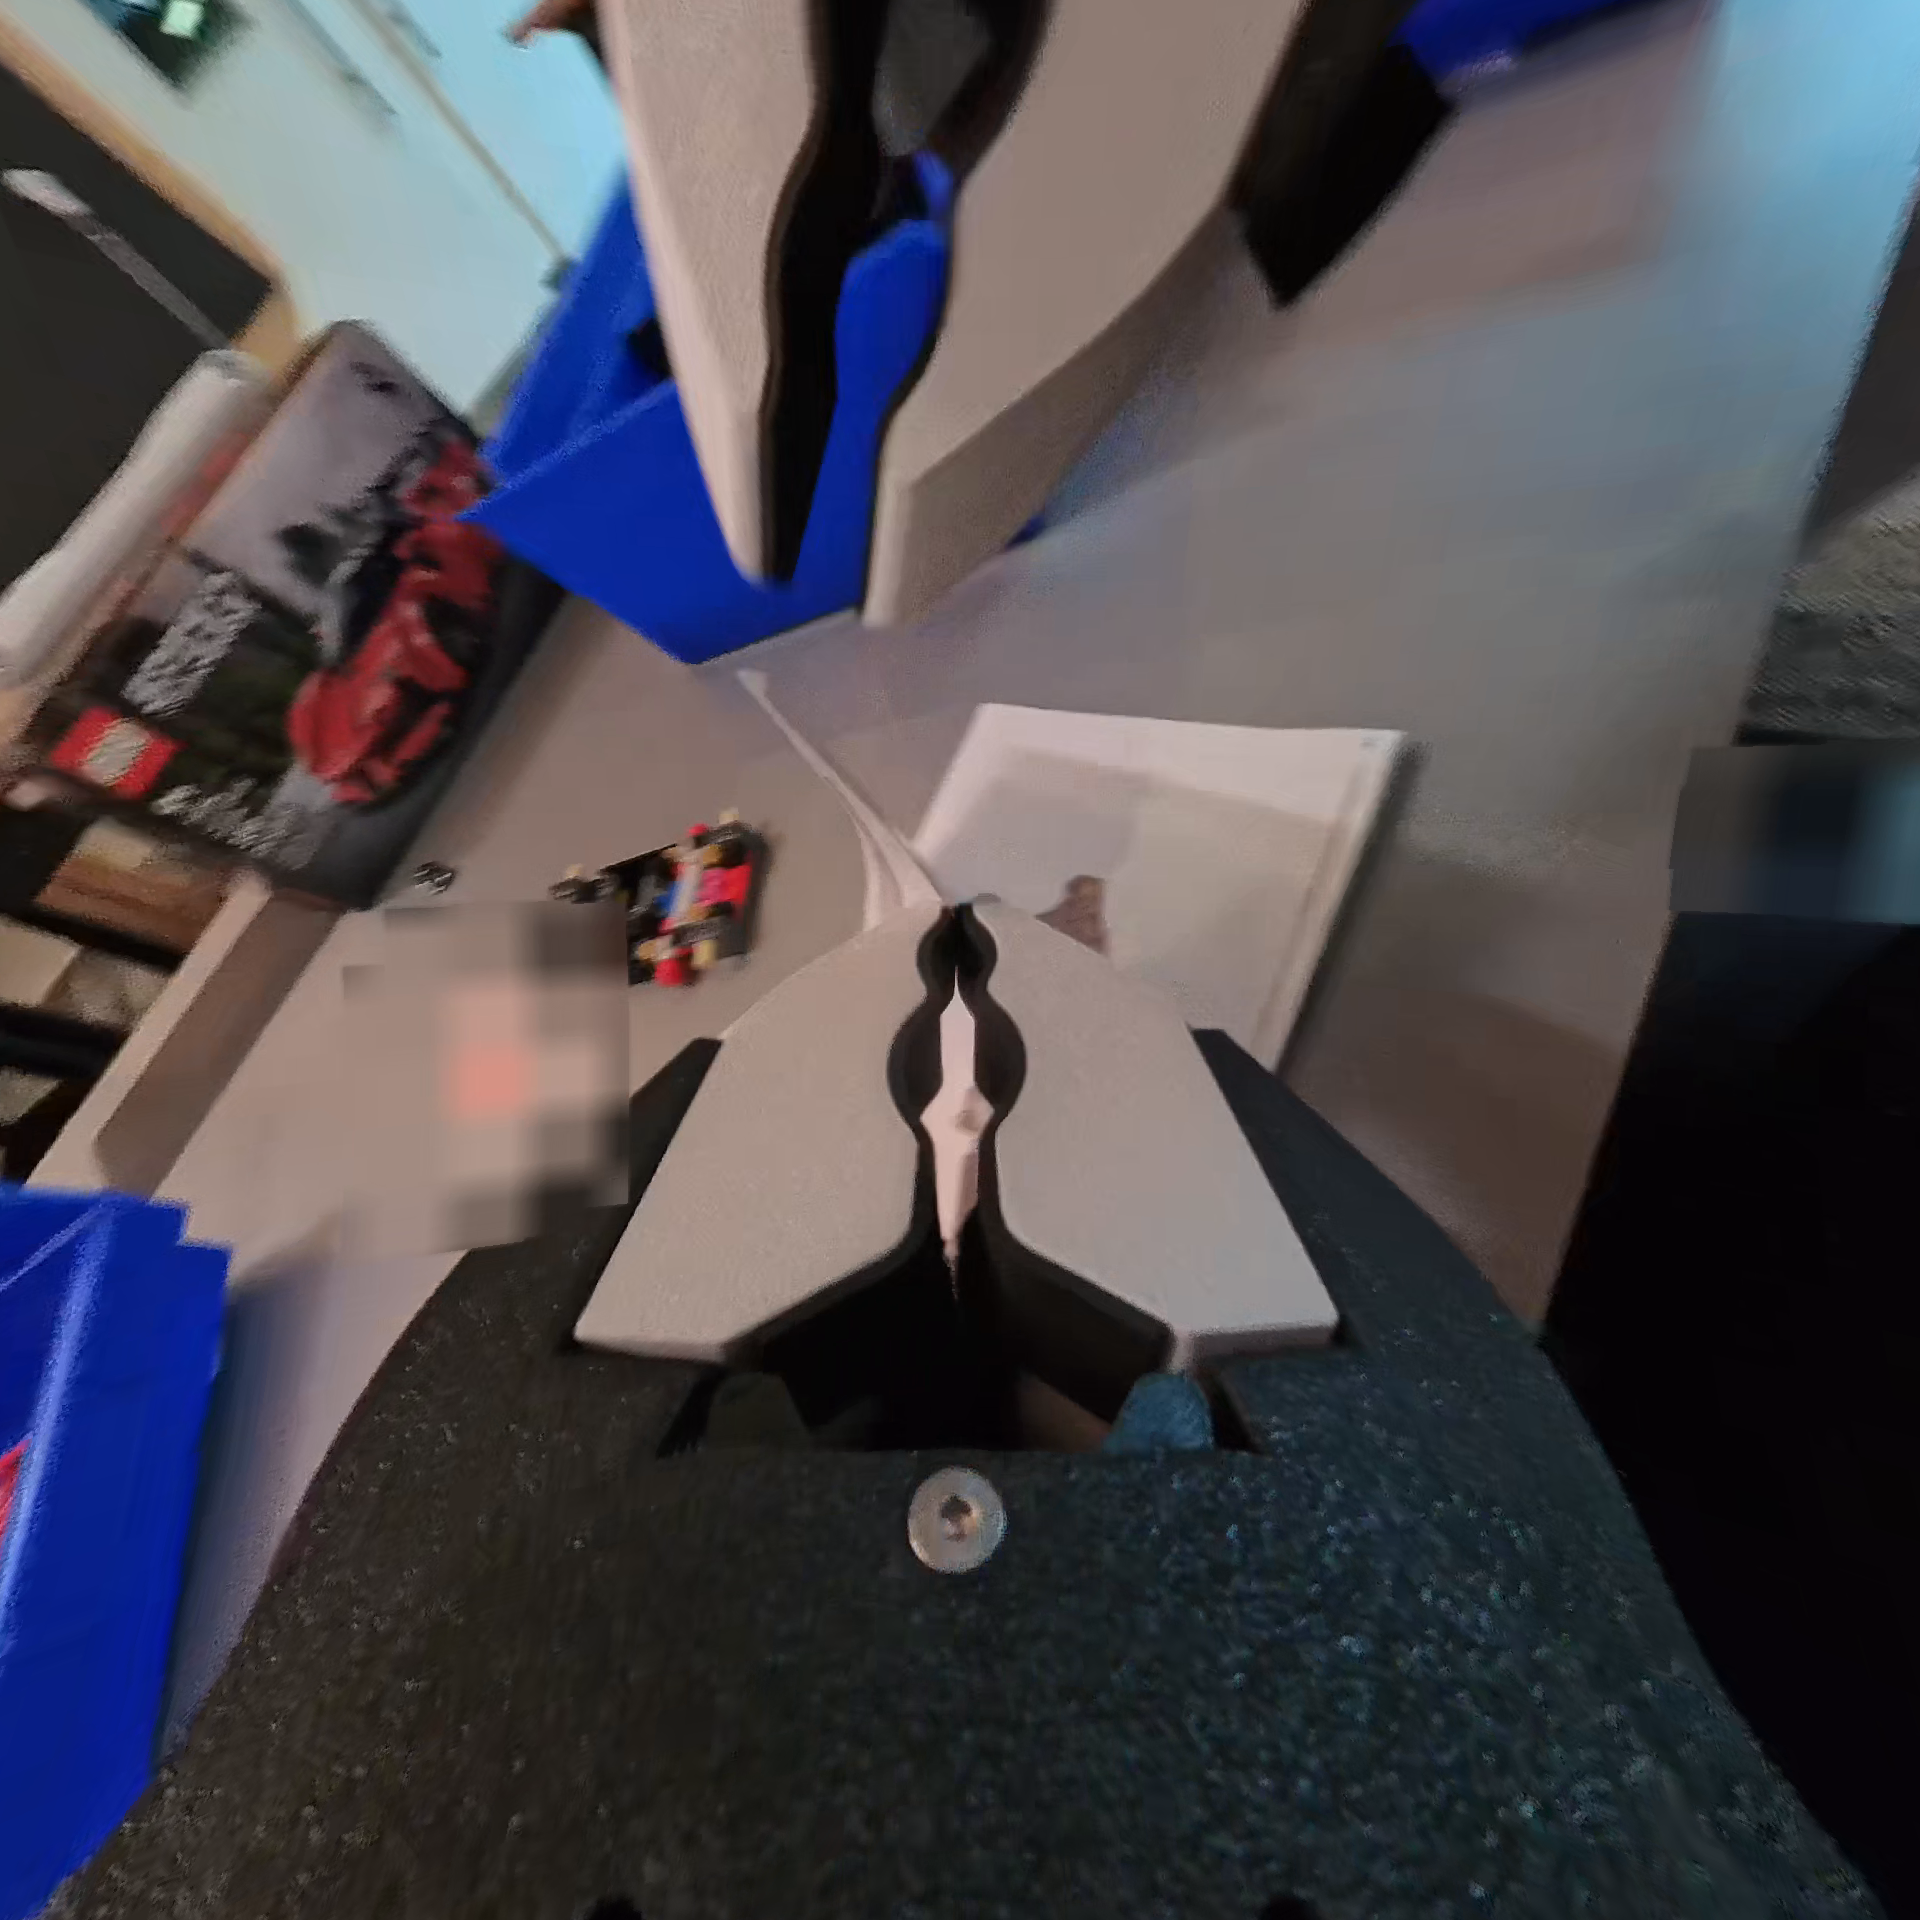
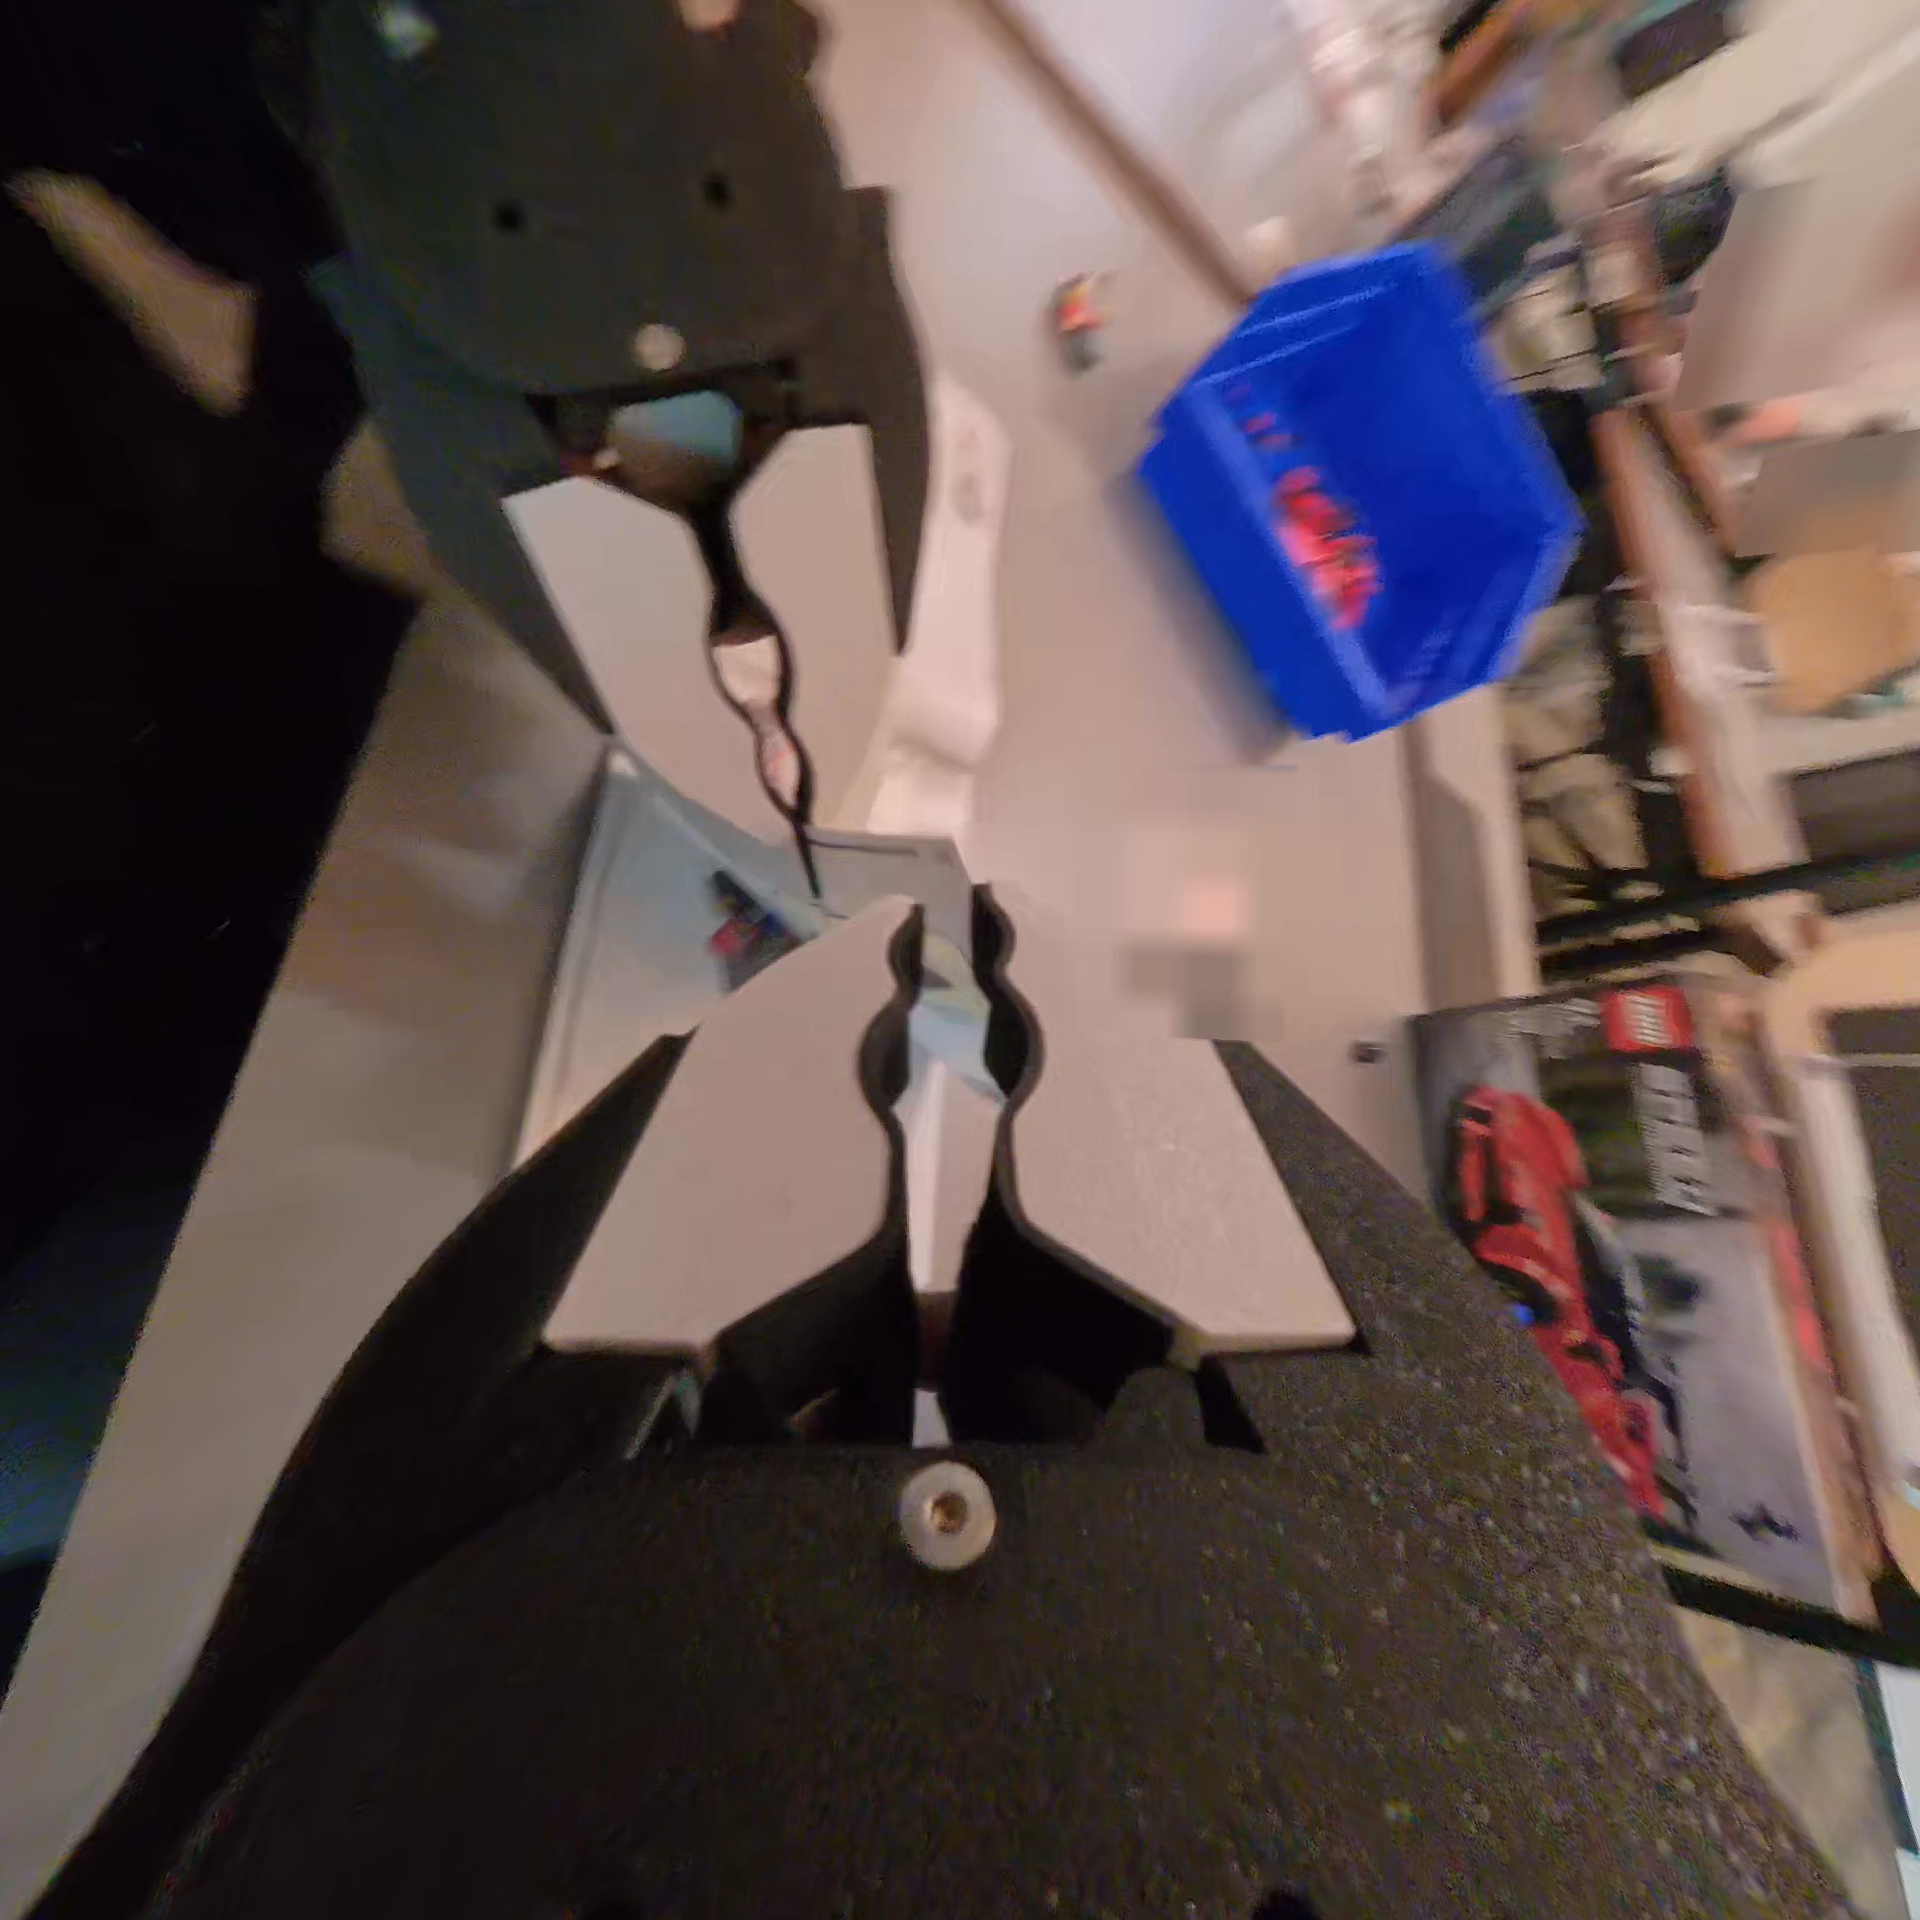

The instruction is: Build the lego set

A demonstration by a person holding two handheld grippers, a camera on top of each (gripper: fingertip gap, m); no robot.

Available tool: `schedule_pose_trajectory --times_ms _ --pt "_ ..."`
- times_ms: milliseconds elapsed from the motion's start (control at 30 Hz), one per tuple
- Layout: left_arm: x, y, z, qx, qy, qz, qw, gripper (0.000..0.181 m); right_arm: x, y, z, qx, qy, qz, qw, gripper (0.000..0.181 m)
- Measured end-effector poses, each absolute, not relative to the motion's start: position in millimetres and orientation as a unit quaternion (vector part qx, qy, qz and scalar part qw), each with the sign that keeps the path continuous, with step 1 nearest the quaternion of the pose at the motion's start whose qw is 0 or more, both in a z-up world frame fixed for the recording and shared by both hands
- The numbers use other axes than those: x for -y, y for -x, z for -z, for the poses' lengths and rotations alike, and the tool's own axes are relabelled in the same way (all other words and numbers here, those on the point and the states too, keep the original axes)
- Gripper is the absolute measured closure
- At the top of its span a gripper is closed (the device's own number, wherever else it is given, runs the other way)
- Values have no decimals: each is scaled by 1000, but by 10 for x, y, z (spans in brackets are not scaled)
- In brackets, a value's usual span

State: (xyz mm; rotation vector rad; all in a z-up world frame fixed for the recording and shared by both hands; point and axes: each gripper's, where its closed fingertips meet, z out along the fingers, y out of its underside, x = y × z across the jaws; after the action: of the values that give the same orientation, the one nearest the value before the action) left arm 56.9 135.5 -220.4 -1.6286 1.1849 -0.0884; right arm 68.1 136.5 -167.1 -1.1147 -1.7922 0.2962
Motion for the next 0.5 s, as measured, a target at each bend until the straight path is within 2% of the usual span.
schedule_pose_trajectory --times_ms 133,200,333,500 --pt "-1520 -22 1884 -389 700 47 598 181 -1405 -540 1497 625 497 -226 558 174" --pt "-1586 228 1836 -361 706 50 607 181 -1367 -397 1790 598 542 -298 510 181" --pt "-1586 692 1884 -359 707 -20 610 181 -1356 -79 2551 622 625 -283 376 180" --pt "-1383 1125 2128 -329 727 -39 602 179 -1253 375 2752 624 657 -332 264 180"
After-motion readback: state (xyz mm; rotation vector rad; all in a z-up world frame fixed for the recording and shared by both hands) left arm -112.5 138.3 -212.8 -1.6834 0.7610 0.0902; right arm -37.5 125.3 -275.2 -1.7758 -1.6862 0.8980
